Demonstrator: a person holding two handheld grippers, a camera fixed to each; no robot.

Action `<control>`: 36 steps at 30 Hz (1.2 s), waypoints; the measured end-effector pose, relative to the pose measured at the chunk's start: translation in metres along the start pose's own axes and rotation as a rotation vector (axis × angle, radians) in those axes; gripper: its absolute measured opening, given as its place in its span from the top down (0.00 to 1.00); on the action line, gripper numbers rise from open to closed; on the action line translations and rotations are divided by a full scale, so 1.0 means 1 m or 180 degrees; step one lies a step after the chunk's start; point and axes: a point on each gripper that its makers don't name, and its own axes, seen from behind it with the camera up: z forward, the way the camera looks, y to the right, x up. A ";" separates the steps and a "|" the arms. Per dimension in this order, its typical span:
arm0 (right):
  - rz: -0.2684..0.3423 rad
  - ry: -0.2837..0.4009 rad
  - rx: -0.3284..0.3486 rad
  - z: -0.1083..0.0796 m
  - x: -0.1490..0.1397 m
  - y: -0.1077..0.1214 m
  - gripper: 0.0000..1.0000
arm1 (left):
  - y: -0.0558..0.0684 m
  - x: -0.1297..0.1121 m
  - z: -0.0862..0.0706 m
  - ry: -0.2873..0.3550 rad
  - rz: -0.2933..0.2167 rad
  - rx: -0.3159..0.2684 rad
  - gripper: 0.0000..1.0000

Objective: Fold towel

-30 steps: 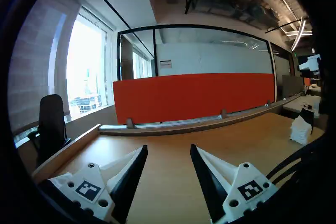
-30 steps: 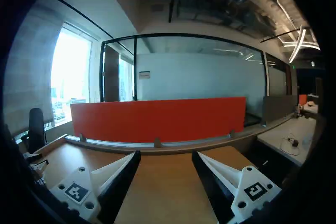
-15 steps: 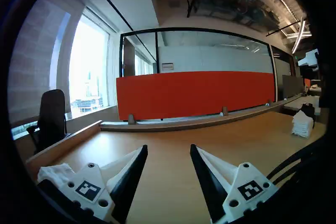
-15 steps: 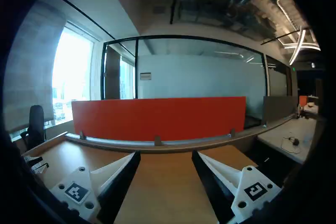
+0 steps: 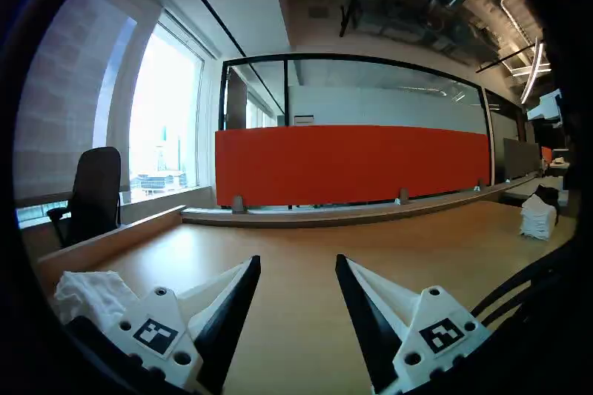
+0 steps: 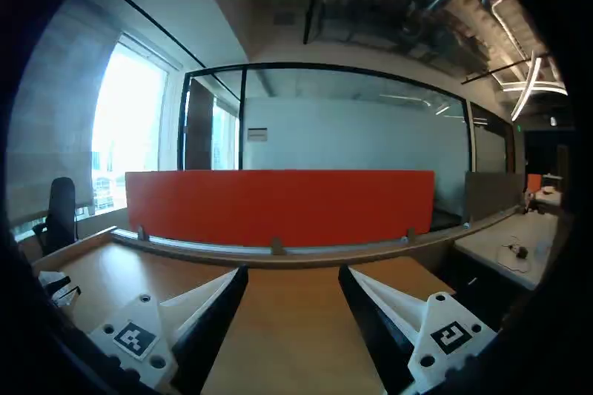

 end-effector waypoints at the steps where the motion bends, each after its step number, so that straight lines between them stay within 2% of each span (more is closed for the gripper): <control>1: -0.0007 0.0003 -0.0005 0.000 0.000 0.000 0.06 | 0.000 -0.001 -0.001 0.0006 -0.0001 0.0002 0.26; 17: -0.0069 0.0012 -0.0003 -0.002 -0.009 0.000 0.06 | -0.009 -0.012 -0.004 0.0011 -0.0077 0.0063 0.26; 28: -0.0060 0.0034 -0.0024 -0.006 -0.011 0.009 0.06 | -0.007 -0.014 -0.003 0.0002 -0.0071 0.0059 0.26; 30: -0.0054 0.0053 -0.0018 -0.006 -0.010 0.011 0.06 | -0.007 -0.014 -0.003 0.0002 -0.0071 0.0059 0.10; 32: -0.0040 0.0074 -0.0011 -0.006 -0.009 0.013 0.06 | -0.007 -0.014 -0.003 0.0000 -0.0069 0.0058 0.00; 36: -0.0029 0.0131 0.0011 -0.005 -0.009 0.017 0.06 | -0.007 -0.013 -0.003 0.0000 -0.0070 0.0058 0.00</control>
